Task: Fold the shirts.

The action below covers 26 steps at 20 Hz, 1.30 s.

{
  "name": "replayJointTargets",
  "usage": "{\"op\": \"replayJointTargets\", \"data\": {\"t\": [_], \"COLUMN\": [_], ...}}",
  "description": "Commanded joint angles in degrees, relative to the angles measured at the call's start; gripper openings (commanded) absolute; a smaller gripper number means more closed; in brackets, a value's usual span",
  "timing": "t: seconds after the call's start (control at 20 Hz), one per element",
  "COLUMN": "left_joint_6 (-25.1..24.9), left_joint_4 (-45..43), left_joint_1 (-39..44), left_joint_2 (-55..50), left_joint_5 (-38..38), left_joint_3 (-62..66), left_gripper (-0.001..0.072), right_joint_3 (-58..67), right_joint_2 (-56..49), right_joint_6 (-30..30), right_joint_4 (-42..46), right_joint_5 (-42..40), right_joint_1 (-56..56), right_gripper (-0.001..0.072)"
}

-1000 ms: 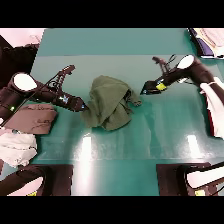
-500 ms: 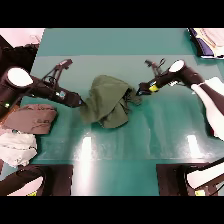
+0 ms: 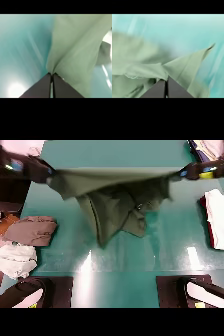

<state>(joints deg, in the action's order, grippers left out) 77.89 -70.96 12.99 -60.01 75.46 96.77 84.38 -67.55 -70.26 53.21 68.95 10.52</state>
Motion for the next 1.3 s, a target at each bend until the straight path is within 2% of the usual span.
{"op": "replayJointTargets", "data": {"t": [0.0,0.25,0.4,0.55,0.7,0.85,1.0,1.25], "left_joint_6": [0.4,2.0,4.8,5.2,5.9,6.0,5.7,4.2], "left_joint_4": [-1.9,-1.7,-1.4,0.9,2.4,0.4,0.2,-0.4], "left_joint_1": [-0.1,-0.1,-0.1,-0.1,-0.1,-0.1,-0.1,-0.1], "left_joint_2": [0.9,3.8,7.8,11.3,11.4,8.7,1.3,-16.7], "left_joint_5": [1.7,-0.1,-4.0,-8.6,-7.4,-3.7,0.9,0.0], "left_joint_3": [12.1,25.1,25.3,25.3,24.5,15.9,6.2,-5.4], "left_gripper": [0.0024,0.0024,0.0024,0.0024,0.0023,0.0024,0.0024,0.0024], "right_joint_3": [5.2,20.5,28.2,35.7,40.2,37.0,28.4,18.6], "right_joint_2": [9.6,16.2,17.7,17.1,14.7,11.3,5.2,-12.1], "right_joint_6": [0.0,0.0,0.0,-0.5,-1.9,-3.7,-3.9,-7.3], "right_joint_4": [0.4,0.6,0.5,0.4,0.3,0.4,1.6,18.3], "right_joint_5": [-1.0,-3.0,-3.0,-2.7,-0.3,2.3,6.5,7.3], "right_joint_1": [4.0,7.9,11.3,15.1,16.0,15.4,9.6,-5.1], "right_gripper": [0.0018,0.0017,0.0017,0.0016,0.0016,0.0015,0.0015,0.0016]}}
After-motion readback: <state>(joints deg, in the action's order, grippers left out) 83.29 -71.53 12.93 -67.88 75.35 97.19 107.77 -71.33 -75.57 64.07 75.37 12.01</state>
